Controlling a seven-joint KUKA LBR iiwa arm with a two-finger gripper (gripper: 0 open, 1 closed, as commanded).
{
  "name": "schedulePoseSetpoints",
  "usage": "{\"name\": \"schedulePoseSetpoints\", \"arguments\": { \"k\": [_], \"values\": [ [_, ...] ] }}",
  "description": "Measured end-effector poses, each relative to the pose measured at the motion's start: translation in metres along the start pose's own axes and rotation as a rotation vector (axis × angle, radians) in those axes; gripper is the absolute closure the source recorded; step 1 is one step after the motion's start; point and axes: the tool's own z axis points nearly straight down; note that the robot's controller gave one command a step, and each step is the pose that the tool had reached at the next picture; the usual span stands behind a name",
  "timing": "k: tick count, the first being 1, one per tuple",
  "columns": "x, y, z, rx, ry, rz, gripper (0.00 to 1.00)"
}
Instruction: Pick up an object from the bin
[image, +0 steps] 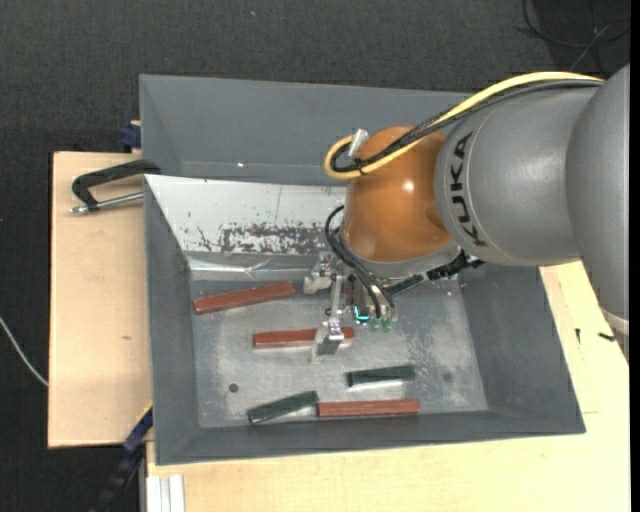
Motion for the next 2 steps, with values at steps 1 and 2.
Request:
{"name": "schedulePoseSetpoints", "arguments": {
  "k": [1, 2],
  "values": [
    [-0.001, -0.001, -0.004, -0.001, -0.007, 0.001, 0.00],
    [-0.002, -0.019, 0.056, -0.002, -0.013, 0.020, 0.00]
  ]
}}
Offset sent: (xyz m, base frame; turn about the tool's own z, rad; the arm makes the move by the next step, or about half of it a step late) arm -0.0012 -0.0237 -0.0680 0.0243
